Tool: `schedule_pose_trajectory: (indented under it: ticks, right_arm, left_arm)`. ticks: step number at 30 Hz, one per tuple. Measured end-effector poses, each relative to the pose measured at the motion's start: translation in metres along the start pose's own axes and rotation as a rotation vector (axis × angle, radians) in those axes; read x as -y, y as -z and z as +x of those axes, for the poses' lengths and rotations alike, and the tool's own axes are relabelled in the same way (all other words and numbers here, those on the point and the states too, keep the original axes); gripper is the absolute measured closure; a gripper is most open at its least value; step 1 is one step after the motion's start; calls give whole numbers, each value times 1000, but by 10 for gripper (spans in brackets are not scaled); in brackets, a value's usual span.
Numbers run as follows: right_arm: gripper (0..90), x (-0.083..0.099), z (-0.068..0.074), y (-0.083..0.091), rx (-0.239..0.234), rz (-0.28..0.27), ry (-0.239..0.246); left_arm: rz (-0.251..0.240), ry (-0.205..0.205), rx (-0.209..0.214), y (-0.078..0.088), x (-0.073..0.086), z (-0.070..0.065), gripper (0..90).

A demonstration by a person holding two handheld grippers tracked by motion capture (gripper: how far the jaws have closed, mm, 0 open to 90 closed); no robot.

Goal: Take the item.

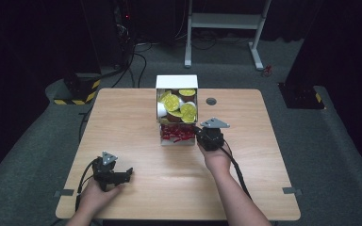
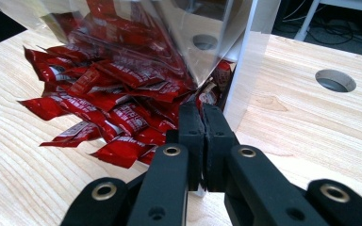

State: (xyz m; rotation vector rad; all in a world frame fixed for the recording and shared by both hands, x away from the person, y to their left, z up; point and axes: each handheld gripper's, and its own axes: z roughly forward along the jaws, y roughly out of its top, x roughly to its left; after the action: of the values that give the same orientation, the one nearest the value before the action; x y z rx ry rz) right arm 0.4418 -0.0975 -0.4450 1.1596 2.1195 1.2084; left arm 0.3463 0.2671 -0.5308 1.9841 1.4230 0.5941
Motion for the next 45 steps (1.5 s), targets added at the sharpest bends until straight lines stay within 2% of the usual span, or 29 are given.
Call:
schedule_pose_trajectory:
  ticks: [3,13,20,29,36,45]
  right_arm:
    - [887,1,2,3,-2,-4,-10]
    - [887,7,3,17,-27,-26,11]
    - [887,11,4,26,-41,-45,4]
    - [887,17,7,35,-48,-69,-11]
    - [889,21,9,45,-48,-82,6]
    - [890,27,12,57,-57,-98,4]
  left_arm:
    - [0,-1,0,0,0,0,4]
    - [0,0,0,0,0,0,4]
    - [0,0,0,0,0,0,4]
    - [0,0,0,0,0,0,4]
    - [0,0,0,0,0,0,4]
    - [0,0,0,0,0,0,4]
